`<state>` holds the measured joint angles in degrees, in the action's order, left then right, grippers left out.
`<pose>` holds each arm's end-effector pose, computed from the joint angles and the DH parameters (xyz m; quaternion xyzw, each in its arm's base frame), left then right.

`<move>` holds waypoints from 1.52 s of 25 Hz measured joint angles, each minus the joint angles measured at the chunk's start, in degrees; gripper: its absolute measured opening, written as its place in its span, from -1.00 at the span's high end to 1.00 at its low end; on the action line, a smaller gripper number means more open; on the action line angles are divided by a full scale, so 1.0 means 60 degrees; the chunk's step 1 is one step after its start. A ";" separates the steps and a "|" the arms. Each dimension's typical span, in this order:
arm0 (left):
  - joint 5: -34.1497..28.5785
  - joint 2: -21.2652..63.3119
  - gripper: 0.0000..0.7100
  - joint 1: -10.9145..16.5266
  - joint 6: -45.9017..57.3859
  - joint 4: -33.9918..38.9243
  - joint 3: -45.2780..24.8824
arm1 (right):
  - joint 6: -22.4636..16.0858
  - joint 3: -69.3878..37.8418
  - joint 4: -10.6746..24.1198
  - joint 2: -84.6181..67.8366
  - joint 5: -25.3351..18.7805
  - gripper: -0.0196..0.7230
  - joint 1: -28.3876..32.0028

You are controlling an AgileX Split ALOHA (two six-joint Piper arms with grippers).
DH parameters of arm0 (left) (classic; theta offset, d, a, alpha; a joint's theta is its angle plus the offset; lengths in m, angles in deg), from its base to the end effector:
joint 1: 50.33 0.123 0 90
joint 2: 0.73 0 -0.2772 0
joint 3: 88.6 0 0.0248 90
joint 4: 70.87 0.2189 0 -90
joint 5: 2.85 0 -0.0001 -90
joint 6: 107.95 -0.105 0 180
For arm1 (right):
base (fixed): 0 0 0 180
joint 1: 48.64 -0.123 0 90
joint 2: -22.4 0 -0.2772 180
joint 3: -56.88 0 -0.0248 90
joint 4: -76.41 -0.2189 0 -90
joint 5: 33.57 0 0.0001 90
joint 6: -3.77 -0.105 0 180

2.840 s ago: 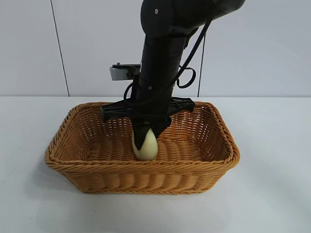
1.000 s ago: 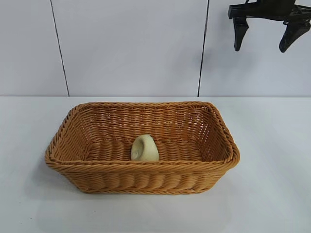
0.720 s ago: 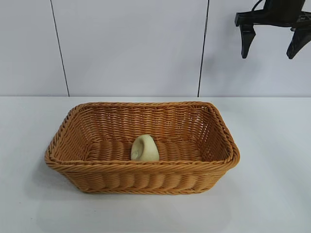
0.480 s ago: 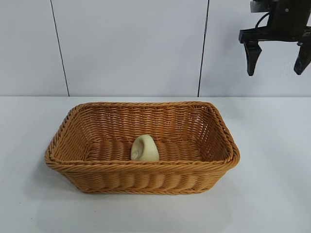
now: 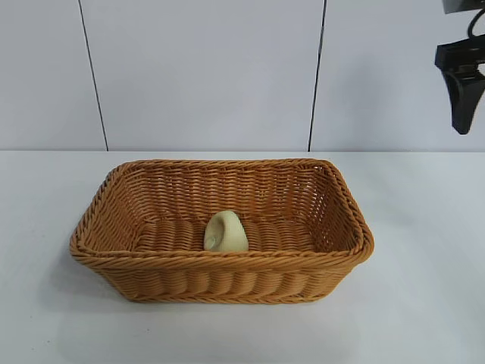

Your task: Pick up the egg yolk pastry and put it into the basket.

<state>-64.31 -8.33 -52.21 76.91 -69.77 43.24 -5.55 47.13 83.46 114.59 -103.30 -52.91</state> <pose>-0.0144 0.0022 0.2552 -0.0227 0.8533 -0.0210 0.5205 0.2454 0.0062 0.2758 0.0268 0.9953 -0.0501 0.0790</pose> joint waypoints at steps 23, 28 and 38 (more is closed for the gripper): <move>0.0000 0.0000 -0.95 0.0000 0.0000 0.0000 0.0000 | 0.1554 -0.6391 -0.0955 -0.7657 0.1774 -0.93 0.0000; 0.0000 0.0000 -0.95 0.0000 0.0000 0.0000 0.0000 | 0.1626 -0.6391 -0.1066 -0.9023 0.1828 -0.93 0.0000; 0.0000 0.0000 -0.95 0.0000 0.0000 0.0000 0.0000 | 0.1626 -0.6409 -0.1246 -1.1135 0.1860 -0.93 0.0000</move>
<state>-64.31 -8.33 -52.21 76.91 -69.77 43.24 4.21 8.68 75.99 47.79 -92.14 -52.91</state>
